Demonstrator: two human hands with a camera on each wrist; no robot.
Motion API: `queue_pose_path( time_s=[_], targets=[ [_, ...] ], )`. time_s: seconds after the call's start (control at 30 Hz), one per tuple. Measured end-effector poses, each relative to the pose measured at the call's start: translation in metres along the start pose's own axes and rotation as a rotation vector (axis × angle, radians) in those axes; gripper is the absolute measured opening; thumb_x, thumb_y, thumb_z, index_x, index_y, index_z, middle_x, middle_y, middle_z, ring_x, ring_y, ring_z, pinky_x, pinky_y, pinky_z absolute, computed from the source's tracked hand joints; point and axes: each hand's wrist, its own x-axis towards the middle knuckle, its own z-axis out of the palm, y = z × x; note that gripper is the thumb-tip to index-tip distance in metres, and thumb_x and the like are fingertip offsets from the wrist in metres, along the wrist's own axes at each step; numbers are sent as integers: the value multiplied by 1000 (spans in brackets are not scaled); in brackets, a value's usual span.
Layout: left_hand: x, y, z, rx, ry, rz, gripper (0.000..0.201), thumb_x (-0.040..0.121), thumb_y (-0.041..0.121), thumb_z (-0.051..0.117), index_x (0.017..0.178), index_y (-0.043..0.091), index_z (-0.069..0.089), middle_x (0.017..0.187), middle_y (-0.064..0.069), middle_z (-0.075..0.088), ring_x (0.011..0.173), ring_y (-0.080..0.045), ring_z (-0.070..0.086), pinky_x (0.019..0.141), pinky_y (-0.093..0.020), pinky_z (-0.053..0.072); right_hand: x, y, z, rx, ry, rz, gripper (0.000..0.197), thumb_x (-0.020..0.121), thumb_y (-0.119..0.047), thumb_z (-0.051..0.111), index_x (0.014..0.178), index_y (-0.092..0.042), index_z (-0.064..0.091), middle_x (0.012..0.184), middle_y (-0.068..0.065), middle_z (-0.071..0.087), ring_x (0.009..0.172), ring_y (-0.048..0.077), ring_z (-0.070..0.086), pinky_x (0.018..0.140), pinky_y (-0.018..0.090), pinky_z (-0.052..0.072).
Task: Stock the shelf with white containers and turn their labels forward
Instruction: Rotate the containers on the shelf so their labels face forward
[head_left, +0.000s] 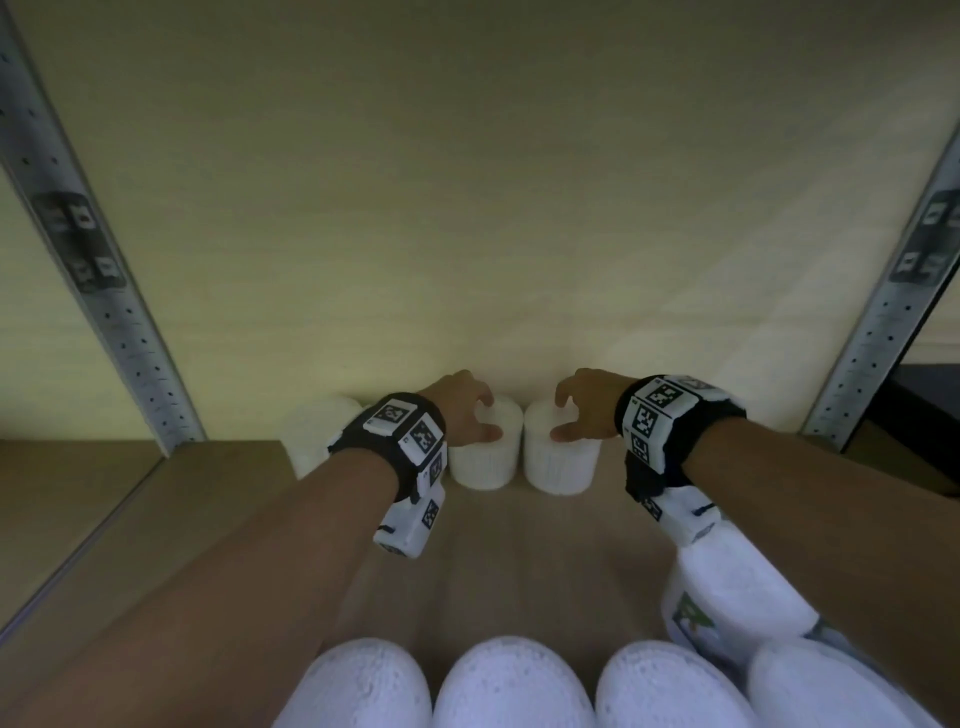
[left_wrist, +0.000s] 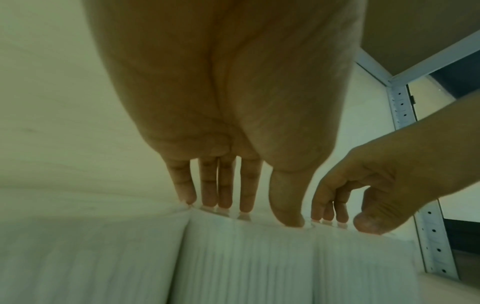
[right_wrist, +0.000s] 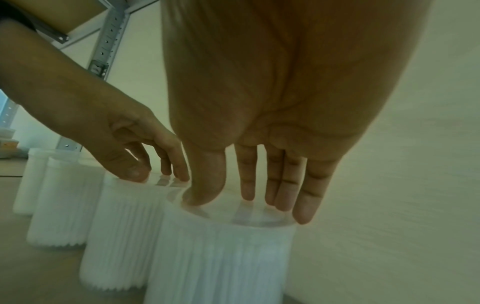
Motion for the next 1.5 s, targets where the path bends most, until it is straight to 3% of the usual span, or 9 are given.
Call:
queue_pose_path(
  time_s=[0.4, 0.53, 0.67, 0.77, 0.87, 1.1, 1.3, 1.5],
  targets=[
    [-1, 3, 4, 30, 32, 8, 56, 90, 39, 58, 136, 10, 44, 137, -12, 40, 125, -28, 45, 105, -37, 38, -1, -1, -2, -13, -13, -22, 53, 91, -32, 60, 137, -13, 43, 140, 10, 42, 125, 27, 47, 101, 33, 40],
    [0, 4, 4, 35, 30, 8, 56, 90, 39, 58, 137, 11, 43, 138, -11, 39, 126, -28, 44, 105, -37, 38, 0, 0, -5, 3, -65, -47, 54, 90, -15, 60, 141, -17, 42, 147, 7, 36, 134, 26, 39, 107, 34, 37],
    [-1, 3, 5, 32, 31, 12, 56, 91, 39, 57, 138, 11, 43, 138, -11, 39, 127, -28, 43, 104, -36, 37, 1, 0, -8, 80, -55, -63, 55, 90, -2, 50, 141, -20, 42, 152, 7, 31, 138, 28, 36, 111, 38, 37],
    [-1, 3, 6, 21, 40, 14, 56, 91, 38, 57, 138, 10, 43, 138, -12, 39, 127, -28, 42, 105, -37, 36, 2, 1, -9, 126, 10, -29, 49, 91, -17, 56, 138, -18, 43, 143, 9, 41, 129, 29, 44, 104, 36, 42],
    [-2, 4, 6, 22, 40, 16, 56, 92, 37, 57, 139, 10, 43, 139, -11, 39, 127, -28, 42, 105, -37, 37, 0, 0, -9, 92, 11, 14, 59, 91, -42, 57, 140, -15, 40, 142, 9, 43, 126, 28, 46, 102, 36, 41],
    [-3, 6, 6, 41, 35, 15, 55, 93, 38, 55, 139, 10, 42, 139, -11, 38, 127, -29, 42, 106, -39, 38, 6, 2, -1, 33, -33, 66, 67, 88, -50, 57, 142, -15, 36, 145, 10, 36, 128, 28, 45, 104, 36, 39],
    [-4, 7, 6, 32, 39, 19, 54, 93, 37, 54, 138, 10, 42, 139, -11, 38, 128, -28, 41, 105, -38, 37, 9, 0, -2, 12, -48, 66, 63, 88, -40, 62, 141, -15, 38, 142, 10, 38, 126, 28, 47, 102, 36, 41],
    [-5, 7, 5, 34, 28, 17, 54, 94, 38, 53, 139, 11, 41, 140, -11, 37, 129, -28, 39, 105, -38, 36, 3, -3, -10, 14, -112, 67, 58, 87, -10, 64, 140, -18, 43, 144, 4, 40, 133, 22, 42, 105, 32, 39]
  ],
)
